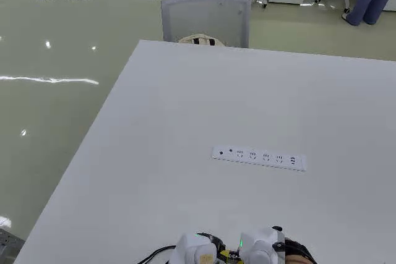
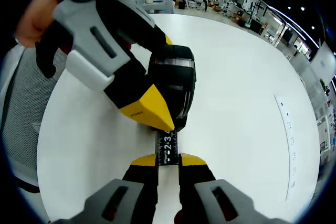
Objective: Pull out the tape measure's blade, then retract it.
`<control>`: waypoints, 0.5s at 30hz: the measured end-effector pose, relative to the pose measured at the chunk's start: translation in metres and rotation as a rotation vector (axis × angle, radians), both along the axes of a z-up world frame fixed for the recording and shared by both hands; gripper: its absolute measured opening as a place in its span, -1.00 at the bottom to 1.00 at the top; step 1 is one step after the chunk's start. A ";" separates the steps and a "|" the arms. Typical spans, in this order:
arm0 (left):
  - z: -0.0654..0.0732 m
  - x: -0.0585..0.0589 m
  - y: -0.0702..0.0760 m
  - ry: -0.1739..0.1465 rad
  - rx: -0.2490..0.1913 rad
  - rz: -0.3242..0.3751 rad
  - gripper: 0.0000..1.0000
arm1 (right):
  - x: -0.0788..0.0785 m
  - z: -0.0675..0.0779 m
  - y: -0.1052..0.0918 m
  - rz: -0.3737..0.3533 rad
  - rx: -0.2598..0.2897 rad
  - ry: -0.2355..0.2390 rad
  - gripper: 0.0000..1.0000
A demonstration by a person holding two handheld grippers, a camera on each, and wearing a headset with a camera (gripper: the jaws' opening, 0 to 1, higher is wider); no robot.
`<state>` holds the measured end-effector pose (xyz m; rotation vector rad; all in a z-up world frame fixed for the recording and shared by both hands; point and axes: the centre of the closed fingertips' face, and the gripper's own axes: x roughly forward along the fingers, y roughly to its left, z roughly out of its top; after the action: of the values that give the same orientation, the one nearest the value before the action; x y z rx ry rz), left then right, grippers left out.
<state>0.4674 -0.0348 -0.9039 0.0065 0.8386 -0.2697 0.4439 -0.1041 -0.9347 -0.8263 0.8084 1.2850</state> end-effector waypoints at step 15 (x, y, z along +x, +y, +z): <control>0.000 0.000 0.000 -0.001 -0.002 0.000 0.15 | 0.002 -0.002 0.011 -0.014 0.023 0.010 -0.73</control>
<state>0.4673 -0.0345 -0.9036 0.0048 0.8371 -0.2705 0.4463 -0.0931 -0.9368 -0.7955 0.8047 1.2849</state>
